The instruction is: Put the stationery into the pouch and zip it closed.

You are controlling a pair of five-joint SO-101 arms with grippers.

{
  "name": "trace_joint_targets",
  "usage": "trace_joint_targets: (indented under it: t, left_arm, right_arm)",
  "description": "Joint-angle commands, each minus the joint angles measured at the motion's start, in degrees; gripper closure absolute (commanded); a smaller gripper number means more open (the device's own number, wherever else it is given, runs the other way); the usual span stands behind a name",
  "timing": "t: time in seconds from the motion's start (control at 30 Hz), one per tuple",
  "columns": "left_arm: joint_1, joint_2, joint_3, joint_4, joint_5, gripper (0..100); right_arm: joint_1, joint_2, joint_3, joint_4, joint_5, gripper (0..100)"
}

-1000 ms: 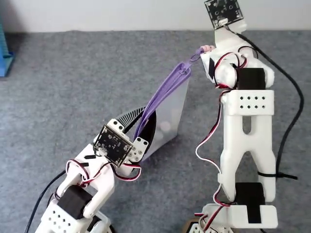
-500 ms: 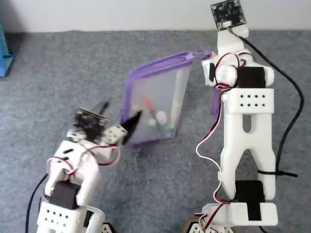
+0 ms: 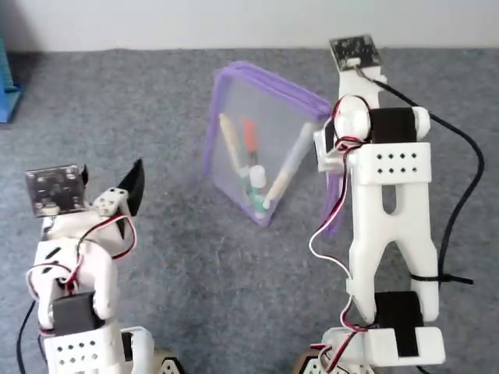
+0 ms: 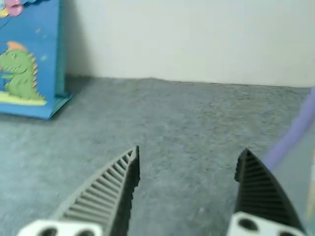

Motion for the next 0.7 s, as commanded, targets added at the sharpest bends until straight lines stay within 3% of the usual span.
trace_joint_targets:
  t: [0.0,0.17,0.4,0.67]
  left_arm:
    - [-0.88,-0.53,-6.46,5.98,3.43,70]
    - [-0.79,-0.53,-9.71,12.04,6.24,70]
    - [-0.79,-0.53,-13.23,16.97,6.24,70]
    - [-0.79,-0.53,-15.34,18.02,6.24,70]
  right_arm:
    - [-0.22,-3.82,-1.76,5.05,-0.62,99.1]
    - [0.4,-6.02,-1.67,6.9,-0.62,93.6]
    - [0.57,-11.91,-1.67,6.9,-0.62,68.7]
    - [0.66,-17.71,-1.67,6.9,-0.62,68.5]
